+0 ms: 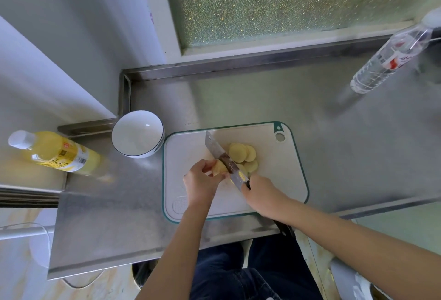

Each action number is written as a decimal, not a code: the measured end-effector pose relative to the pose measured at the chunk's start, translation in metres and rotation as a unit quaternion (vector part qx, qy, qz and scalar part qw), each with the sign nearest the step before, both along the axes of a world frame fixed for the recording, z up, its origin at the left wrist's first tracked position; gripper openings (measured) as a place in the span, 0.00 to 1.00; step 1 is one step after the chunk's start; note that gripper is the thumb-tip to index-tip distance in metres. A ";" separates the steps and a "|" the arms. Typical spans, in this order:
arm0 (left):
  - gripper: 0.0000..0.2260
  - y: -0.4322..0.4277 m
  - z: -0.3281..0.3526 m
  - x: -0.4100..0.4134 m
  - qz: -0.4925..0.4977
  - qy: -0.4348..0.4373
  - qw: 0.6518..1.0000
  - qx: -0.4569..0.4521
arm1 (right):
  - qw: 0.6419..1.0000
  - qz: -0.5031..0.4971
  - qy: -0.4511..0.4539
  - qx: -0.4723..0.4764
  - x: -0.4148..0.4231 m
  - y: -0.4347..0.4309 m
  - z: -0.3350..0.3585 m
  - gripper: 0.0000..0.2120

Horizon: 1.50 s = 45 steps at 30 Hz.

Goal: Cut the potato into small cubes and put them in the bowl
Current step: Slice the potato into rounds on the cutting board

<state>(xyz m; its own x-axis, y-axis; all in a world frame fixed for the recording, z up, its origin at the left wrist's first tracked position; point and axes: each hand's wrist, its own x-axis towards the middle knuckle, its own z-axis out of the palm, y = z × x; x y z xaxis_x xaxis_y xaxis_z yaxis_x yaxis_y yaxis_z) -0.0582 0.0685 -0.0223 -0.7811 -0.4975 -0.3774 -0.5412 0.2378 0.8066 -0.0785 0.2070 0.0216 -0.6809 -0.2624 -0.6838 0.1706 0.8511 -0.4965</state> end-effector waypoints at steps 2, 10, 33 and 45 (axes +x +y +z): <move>0.14 0.000 0.000 0.001 0.006 0.001 1.000 0.005 | 1.000 0.000 0.015 0.006 -0.002 -0.007 -0.005 0.11; 0.15 0.000 0.000 0.004 0.019 0.013 0.999 0.022 | 0.997 -0.031 0.061 -0.042 0.002 -0.024 -0.026 0.09; 0.18 0.006 -0.005 0.014 0.048 0.050 0.997 0.044 | 0.994 -0.032 0.095 -0.029 -0.039 0.009 -0.017 0.10; 0.17 0.017 -0.006 0.014 0.037 0.042 0.998 -0.013 | 0.994 -0.016 0.078 -0.081 -0.013 0.011 0.008 0.10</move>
